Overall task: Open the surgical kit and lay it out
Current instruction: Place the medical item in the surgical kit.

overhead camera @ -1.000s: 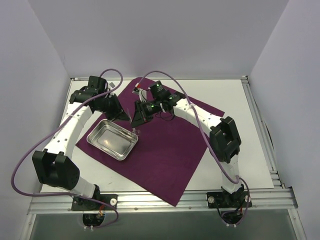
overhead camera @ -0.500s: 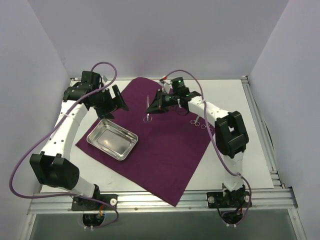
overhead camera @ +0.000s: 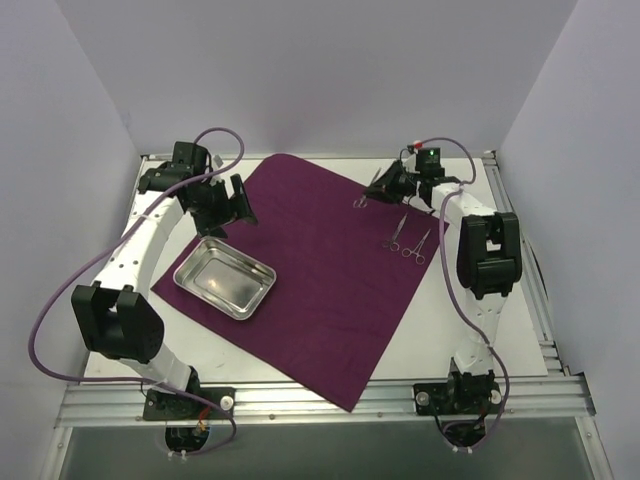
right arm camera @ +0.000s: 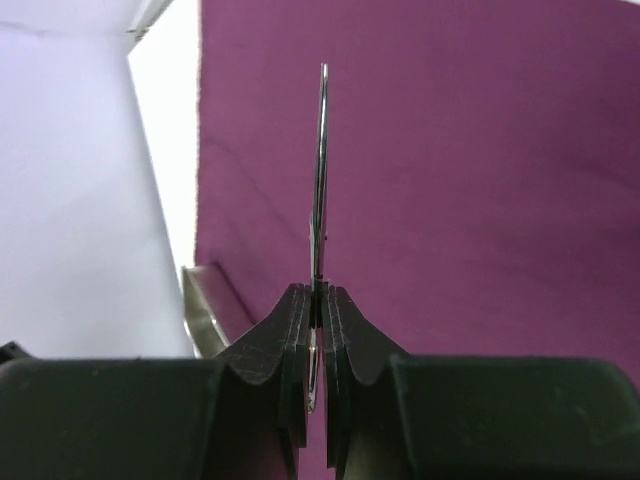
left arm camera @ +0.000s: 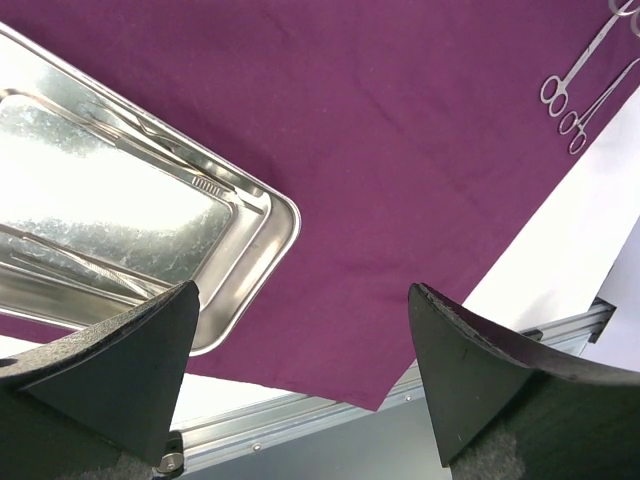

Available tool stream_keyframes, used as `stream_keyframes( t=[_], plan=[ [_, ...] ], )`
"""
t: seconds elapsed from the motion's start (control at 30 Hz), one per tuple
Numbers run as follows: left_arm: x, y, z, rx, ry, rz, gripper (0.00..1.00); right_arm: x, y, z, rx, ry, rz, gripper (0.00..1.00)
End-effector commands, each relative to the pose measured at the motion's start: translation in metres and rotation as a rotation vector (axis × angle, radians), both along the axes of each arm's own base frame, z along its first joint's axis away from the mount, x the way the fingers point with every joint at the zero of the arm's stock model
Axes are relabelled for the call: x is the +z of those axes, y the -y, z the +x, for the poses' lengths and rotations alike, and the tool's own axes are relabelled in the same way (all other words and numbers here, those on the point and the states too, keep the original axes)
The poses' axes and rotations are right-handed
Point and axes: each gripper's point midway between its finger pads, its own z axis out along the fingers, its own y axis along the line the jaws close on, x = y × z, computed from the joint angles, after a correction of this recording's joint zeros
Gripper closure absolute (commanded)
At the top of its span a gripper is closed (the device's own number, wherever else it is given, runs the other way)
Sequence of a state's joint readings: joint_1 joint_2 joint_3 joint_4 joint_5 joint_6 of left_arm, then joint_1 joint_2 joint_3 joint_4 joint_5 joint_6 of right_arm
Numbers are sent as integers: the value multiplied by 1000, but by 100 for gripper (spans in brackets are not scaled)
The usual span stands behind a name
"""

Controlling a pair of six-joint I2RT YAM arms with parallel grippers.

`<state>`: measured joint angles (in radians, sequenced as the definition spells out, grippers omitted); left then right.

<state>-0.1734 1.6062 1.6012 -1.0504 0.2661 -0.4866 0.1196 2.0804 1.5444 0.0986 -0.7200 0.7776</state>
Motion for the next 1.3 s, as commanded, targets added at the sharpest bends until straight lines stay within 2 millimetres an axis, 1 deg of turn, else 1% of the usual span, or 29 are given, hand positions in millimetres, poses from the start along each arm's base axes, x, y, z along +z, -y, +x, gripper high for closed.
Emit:
stream_keyframes(
  t=[0.0,0.03,0.07,0.13,0.17,0.23,0.47,0.57,0.73,0.9,1.03,1.27],
  plan=[
    [10,0,14,-11,52,-26,6,-32,13,-5,-14,-48,-22,100],
    [7,-1,14,-5,42,-33,6,-45,17,-11,-17,-75,-30,100],
    [6,1,13,-2,28,-57,6,-49,21,-9,-19,-59,-25,100],
    [0,-3,14,17,8,-72,6,-57,22,-14,-3,-70,-19,100],
    [-1,-3,14,19,3,-73,6,-59,25,-14,-9,-57,-12,100],
    [-2,-4,14,23,-3,-71,6,-58,24,-15,-11,-47,5,100],
    [-3,-1,17,16,-13,-85,6,-74,31,-20,-26,-72,2,100],
    [-5,-1,15,14,-21,-85,5,-81,33,-24,-33,-91,-7,100],
    [-7,-3,13,17,-24,-74,6,-85,39,-33,-38,-102,-8,100],
    [-9,-5,13,25,-36,-74,6,-93,46,-35,-48,-112,-13,100],
    [-9,-4,14,25,-38,-82,6,-101,49,-35,-51,-120,-24,100],
    [-9,-5,14,32,-39,-72,6,-116,56,-46,-66,-181,-77,99]
  ],
)
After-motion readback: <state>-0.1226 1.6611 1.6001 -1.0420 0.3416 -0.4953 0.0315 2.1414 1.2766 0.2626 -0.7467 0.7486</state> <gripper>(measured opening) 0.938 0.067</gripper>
